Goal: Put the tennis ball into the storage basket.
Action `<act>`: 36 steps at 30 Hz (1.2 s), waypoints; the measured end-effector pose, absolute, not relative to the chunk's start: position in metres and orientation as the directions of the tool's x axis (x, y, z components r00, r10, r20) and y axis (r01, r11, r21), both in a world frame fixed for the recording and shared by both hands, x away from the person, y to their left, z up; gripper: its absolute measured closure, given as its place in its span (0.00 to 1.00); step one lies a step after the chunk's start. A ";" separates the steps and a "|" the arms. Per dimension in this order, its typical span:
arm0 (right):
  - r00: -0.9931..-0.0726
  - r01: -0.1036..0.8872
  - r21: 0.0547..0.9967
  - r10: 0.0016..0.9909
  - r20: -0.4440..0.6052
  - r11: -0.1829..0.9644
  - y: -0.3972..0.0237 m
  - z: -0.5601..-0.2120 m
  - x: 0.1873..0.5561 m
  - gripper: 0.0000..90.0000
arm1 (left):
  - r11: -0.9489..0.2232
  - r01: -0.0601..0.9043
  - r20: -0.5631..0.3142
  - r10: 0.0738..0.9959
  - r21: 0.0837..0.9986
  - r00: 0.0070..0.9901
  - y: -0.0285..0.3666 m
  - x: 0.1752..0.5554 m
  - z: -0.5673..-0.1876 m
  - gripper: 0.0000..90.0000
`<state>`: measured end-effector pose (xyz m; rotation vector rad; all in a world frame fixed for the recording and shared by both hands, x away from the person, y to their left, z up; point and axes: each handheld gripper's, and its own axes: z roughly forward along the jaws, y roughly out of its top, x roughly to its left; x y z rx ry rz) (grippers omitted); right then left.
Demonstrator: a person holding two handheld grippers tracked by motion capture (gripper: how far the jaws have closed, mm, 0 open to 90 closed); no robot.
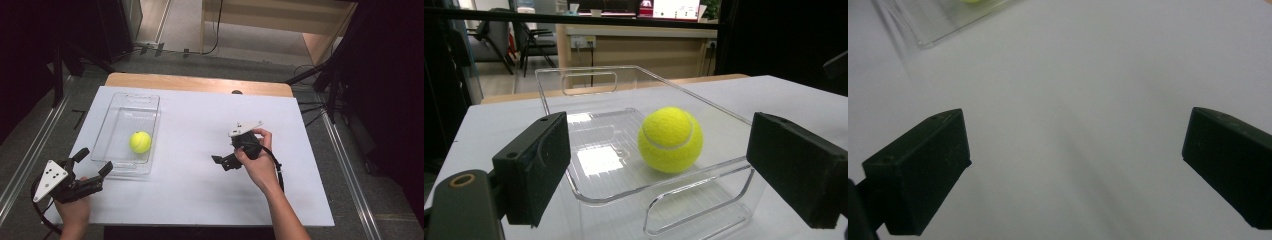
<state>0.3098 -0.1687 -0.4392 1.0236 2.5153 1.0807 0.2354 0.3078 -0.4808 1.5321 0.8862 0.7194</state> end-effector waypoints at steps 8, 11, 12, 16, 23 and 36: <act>-0.709 0.528 0.714 0.701 0.073 0.460 -0.189 -0.448 0.300 0.00 | -0.049 0.141 -0.033 0.851 0.989 0.525 0.308 0.235 -0.481 0.12; -0.701 0.530 0.720 0.709 0.076 0.448 -0.197 -0.452 0.296 0.00 | -0.049 0.141 -0.032 0.851 0.989 0.525 0.308 0.235 -0.481 0.12; -0.693 0.537 0.720 0.716 0.079 0.440 -0.199 -0.452 0.295 0.00 | -0.049 0.141 -0.032 0.851 0.989 0.524 0.308 0.235 -0.481 0.12; -0.680 0.545 0.719 0.729 0.078 0.431 -0.210 -0.457 0.290 0.00 | -0.052 0.141 -0.030 0.850 0.989 0.525 0.308 0.235 -0.481 0.12; -0.650 0.549 0.732 0.757 0.070 0.404 -0.230 -0.465 0.282 0.00 | -0.055 0.143 -0.029 0.851 0.988 0.525 0.307 0.235 -0.481 0.12; -0.600 0.561 0.755 0.795 0.088 0.340 -0.262 -0.479 0.265 0.00 | -0.064 0.145 -0.022 0.852 0.987 0.523 0.307 0.235 -0.481 0.12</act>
